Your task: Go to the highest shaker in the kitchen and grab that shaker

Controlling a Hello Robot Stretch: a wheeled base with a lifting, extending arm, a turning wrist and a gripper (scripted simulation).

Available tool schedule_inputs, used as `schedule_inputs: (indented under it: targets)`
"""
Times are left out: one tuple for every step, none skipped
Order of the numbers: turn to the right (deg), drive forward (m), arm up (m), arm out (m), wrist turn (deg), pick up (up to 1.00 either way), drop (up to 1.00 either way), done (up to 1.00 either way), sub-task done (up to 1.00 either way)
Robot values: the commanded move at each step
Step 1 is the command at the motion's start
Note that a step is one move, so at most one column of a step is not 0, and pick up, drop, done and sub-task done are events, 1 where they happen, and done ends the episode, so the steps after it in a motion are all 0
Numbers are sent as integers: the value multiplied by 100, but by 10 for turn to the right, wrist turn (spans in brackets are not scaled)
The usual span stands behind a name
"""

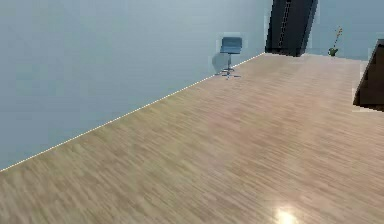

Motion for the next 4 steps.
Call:
schedule_inputs:
  targets:
    - [0,35,0,0,0,0,0,0,0]
    - [360,0,0,0,0,0,0,0,0]
    - [0,80,0,0,0,0,0,0,0]
    - [120,0,0,0,0,0,0,0,0]
